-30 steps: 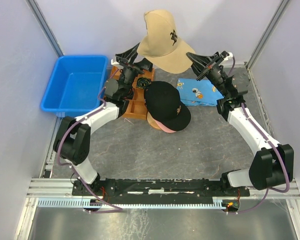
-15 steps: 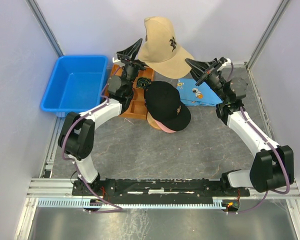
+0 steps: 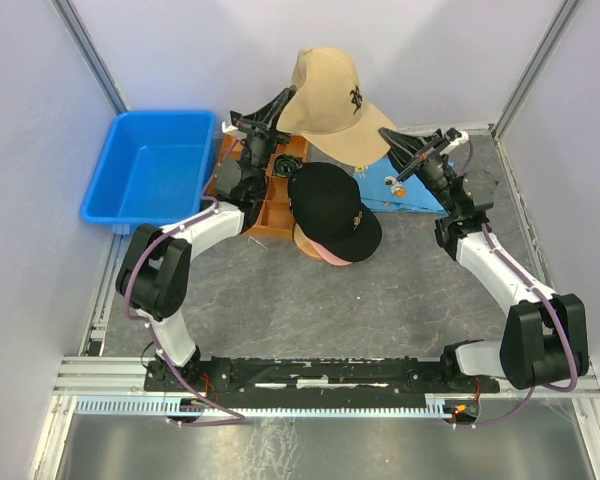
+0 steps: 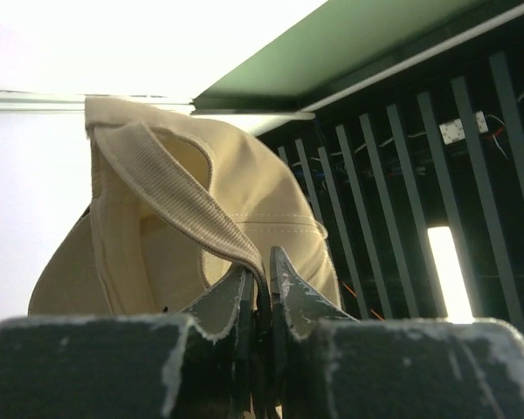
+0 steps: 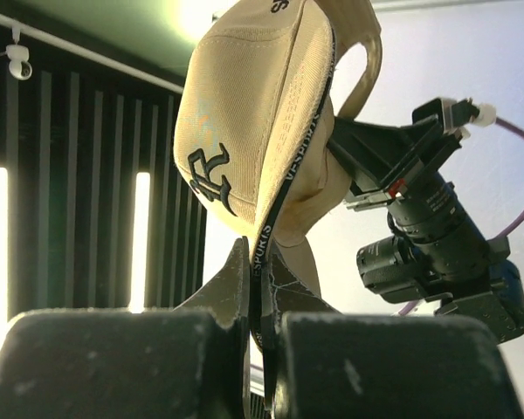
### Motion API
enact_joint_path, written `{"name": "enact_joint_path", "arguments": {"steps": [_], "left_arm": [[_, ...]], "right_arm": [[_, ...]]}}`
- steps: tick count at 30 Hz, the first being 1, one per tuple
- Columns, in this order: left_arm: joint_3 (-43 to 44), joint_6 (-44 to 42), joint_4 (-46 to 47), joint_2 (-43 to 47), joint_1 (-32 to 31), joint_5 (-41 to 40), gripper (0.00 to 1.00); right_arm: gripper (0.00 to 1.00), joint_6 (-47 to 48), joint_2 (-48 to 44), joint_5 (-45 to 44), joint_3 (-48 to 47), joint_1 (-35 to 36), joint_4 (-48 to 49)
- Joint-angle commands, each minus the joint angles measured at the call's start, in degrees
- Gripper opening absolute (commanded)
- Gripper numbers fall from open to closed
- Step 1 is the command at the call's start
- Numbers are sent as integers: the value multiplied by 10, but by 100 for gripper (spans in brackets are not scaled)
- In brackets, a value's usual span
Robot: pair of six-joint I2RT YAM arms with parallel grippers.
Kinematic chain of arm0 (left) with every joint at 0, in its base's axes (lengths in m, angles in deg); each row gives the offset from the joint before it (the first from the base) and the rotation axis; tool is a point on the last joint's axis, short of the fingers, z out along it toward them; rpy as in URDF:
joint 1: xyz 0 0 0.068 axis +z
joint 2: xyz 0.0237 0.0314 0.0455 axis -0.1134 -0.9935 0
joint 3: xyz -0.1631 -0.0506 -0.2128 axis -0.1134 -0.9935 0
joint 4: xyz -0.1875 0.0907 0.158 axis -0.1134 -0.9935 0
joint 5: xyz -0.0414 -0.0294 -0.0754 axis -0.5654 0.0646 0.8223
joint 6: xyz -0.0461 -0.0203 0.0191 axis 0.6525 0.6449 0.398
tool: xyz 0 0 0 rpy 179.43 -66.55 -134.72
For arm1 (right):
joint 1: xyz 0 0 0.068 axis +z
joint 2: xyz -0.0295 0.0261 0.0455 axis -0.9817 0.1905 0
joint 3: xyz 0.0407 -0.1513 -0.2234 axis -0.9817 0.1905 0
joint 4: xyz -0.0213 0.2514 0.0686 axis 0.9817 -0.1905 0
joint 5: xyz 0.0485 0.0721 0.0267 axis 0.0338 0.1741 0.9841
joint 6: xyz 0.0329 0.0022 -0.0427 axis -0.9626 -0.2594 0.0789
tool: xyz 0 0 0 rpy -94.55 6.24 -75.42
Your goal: Stack the hats
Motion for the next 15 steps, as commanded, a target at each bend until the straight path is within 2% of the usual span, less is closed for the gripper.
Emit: {"name": "enact_joint_path", "arguments": {"steps": [1,7,15], "left_arm": [[-48,122,72,26,16,-8,7],[-104,141,105,44,62,31,6],[-20,183,166,-35,82,113,5]], "right_arm": [[0,-204,-35,11,42,-34,64],[0,-154,-61,73,84,-67,21],[0,-72,-88,146,115,-72,-57]]}}
